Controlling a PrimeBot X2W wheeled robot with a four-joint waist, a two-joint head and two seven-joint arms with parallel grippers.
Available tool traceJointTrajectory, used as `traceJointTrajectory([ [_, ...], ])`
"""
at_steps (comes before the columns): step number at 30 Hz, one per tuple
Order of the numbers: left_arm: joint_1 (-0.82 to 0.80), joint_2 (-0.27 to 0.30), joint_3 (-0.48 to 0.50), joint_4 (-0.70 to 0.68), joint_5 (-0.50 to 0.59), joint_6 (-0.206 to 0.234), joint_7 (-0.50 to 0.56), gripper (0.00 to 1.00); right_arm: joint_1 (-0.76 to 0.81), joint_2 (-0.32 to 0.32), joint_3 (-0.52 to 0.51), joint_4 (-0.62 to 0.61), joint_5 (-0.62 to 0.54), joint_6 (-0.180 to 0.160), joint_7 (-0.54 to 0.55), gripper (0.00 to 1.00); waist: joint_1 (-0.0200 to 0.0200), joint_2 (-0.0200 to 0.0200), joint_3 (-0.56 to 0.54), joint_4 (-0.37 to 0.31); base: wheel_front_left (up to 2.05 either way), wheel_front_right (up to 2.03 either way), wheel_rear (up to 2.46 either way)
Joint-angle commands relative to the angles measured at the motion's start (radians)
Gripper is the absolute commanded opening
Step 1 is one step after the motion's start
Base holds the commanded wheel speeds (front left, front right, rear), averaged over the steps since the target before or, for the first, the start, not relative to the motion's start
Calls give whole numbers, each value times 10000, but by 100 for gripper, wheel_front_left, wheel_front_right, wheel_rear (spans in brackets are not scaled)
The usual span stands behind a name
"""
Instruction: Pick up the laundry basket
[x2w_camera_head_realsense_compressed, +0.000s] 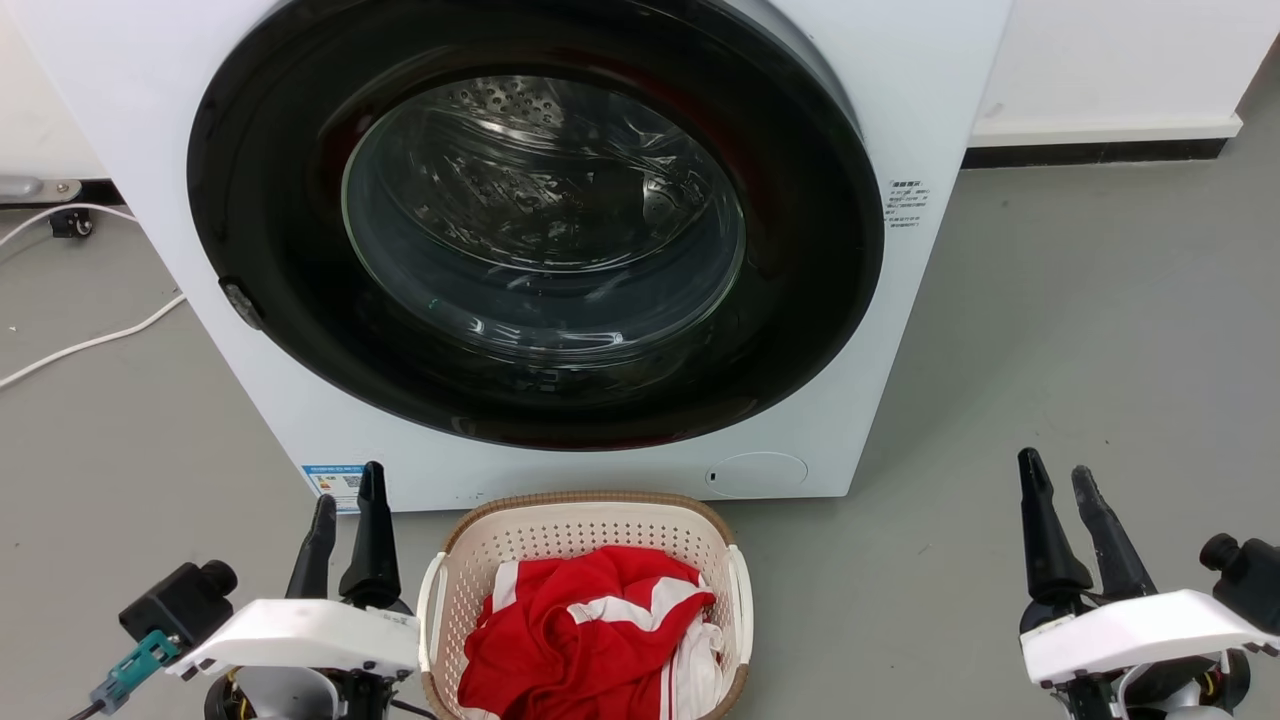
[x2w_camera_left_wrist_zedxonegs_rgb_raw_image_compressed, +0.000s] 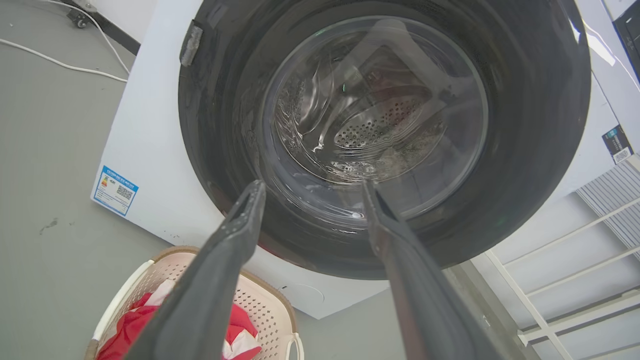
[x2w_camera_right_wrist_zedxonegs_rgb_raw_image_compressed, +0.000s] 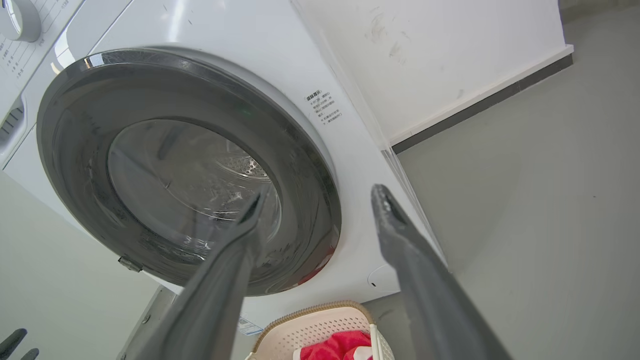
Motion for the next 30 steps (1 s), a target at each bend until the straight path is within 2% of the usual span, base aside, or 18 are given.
traceJointTrajectory([
  [1,14,39,-63,-195,403,29,-125,100,-4,-38,57,-194,-472,0,-136,100,0,0,2,-1,0,0,0],
  [17,209,43,-329,-117,2170,64,-573,100,224,-40,268,-218,-2683,0,-593,100,0,0,0,-45,0,0,0],
  [30,295,45,-445,-80,3347,160,-882,100,367,-40,337,-262,-3932,0,-886,100,0,0,-18,-69,0,0,0],
])
